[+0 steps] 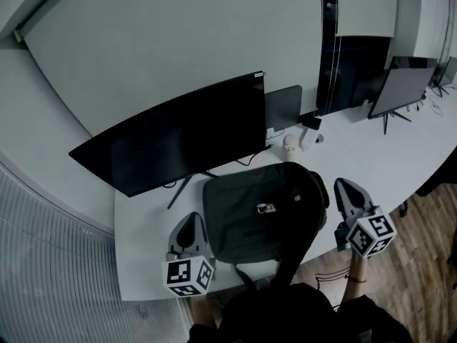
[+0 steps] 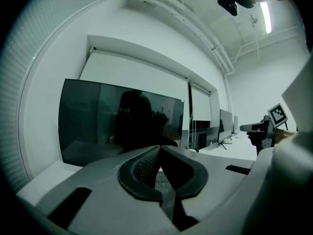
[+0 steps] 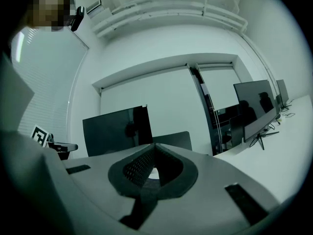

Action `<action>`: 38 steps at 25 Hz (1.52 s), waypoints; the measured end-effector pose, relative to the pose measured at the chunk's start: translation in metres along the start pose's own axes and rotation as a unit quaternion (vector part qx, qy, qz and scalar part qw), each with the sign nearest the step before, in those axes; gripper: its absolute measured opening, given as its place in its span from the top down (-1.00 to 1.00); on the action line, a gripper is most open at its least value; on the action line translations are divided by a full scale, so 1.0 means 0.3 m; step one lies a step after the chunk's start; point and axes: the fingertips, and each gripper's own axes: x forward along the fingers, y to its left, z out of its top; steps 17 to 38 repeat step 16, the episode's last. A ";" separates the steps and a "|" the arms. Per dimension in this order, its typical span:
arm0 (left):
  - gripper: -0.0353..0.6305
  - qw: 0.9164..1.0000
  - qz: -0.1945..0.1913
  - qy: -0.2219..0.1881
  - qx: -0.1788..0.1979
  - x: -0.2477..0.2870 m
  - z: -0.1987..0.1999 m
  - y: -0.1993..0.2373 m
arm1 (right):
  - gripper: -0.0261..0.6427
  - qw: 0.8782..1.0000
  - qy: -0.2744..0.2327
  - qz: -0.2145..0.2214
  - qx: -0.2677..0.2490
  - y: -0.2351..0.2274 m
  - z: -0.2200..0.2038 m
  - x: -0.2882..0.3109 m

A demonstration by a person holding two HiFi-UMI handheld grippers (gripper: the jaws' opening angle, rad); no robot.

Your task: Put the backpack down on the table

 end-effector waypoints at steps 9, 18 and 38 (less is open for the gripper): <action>0.84 1.000 0.009 0.003 0.006 -0.017 -0.008 0.012 | 0.88 1.000 -0.005 0.006 0.002 -0.003 -0.006 -0.017; 0.84 1.000 0.009 0.010 0.012 -0.024 -0.014 0.016 | 0.88 1.000 -0.003 0.007 0.001 0.005 -0.011 -0.021; 0.84 1.000 0.009 0.010 0.012 -0.024 -0.014 0.016 | 0.88 1.000 -0.003 0.007 0.001 0.005 -0.011 -0.021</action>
